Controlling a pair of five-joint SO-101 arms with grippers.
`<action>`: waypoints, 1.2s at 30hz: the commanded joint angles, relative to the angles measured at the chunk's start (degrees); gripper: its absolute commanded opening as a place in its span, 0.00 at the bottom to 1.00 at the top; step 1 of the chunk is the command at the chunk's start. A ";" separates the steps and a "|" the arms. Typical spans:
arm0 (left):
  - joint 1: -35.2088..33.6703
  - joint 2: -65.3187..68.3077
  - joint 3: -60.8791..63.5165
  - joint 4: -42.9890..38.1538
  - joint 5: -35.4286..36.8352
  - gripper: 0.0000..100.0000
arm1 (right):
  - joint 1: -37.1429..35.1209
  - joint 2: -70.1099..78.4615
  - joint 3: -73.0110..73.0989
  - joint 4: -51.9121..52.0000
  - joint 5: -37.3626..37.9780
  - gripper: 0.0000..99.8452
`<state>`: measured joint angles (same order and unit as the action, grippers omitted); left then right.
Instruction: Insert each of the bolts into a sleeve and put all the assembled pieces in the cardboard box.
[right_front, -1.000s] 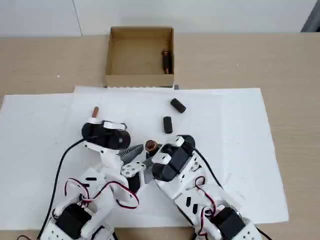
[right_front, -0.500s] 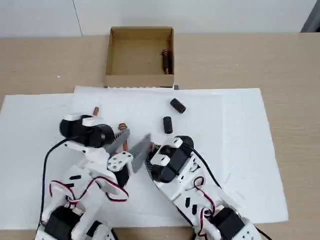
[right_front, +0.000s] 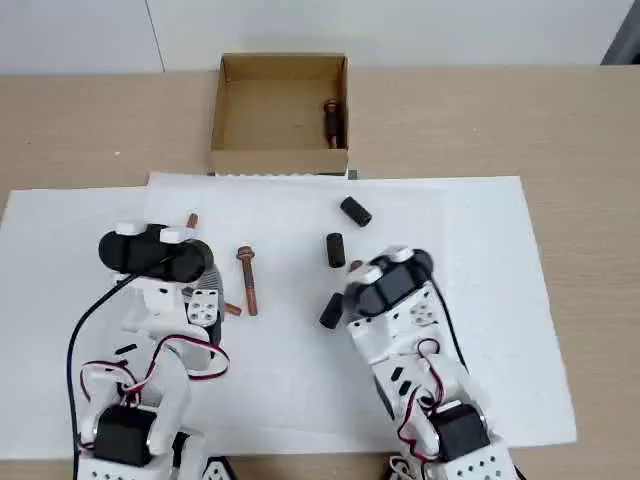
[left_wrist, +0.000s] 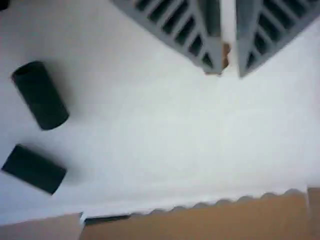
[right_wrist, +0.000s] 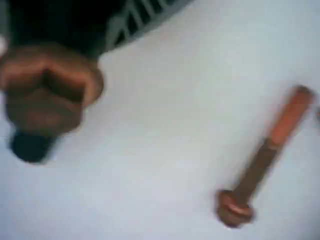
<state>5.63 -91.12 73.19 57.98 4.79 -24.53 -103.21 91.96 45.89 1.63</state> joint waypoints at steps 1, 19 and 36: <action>-2.37 -0.53 2.95 -1.14 -1.76 0.01 | 2.95 -0.66 0.44 -1.36 0.09 0.00; -2.73 -0.62 14.90 -0.97 -2.81 0.01 | 6.46 7.34 -17.32 2.33 4.92 0.00; -2.90 -0.62 16.84 -0.70 -2.81 0.01 | 8.75 59.91 -49.67 -15.25 13.45 0.00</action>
<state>2.99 -91.12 90.33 57.98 2.24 -16.09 -48.26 48.70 33.58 13.32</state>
